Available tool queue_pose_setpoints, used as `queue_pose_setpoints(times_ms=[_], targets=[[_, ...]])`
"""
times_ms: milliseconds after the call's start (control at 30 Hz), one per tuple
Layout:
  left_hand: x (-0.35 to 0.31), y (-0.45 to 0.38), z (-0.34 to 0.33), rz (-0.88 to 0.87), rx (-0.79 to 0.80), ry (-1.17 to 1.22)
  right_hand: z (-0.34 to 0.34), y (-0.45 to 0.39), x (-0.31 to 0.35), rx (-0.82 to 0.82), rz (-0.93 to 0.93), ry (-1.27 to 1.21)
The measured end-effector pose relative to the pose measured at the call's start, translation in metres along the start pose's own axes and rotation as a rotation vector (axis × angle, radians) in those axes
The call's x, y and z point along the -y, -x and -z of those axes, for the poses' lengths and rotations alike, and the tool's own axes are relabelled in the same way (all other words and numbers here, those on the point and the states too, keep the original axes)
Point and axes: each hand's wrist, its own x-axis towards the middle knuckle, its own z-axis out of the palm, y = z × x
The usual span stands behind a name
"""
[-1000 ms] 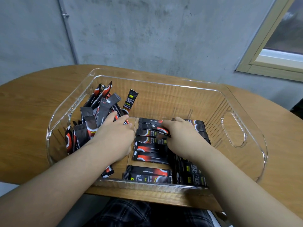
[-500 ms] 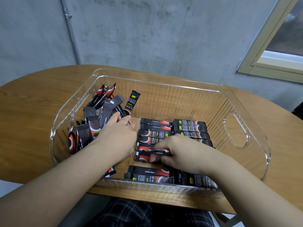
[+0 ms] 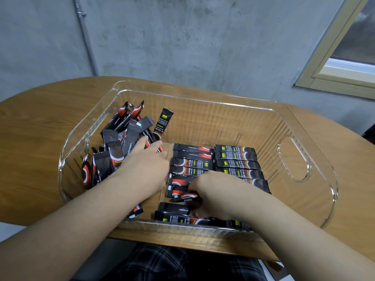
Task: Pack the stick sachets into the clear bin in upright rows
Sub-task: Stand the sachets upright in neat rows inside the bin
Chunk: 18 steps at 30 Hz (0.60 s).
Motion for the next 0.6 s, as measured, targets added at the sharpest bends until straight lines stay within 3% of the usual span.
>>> queue_pose_setpoints(times_ms=[300, 467, 600], targets=[[0.001, 0.001, 0.0, 0.003, 0.001, 0.028, -0.002, 0.003, -0.004, -0.13, -0.013, -0.051], [0.001, 0.001, -0.001, 0.004, -0.013, 0.03, 0.001, 0.007, -0.004, 0.005, 0.025, -0.244], [0.001, 0.001, 0.0, 0.004, -0.018, 0.033, -0.004, 0.003, 0.005, 0.017, 0.064, -0.094]])
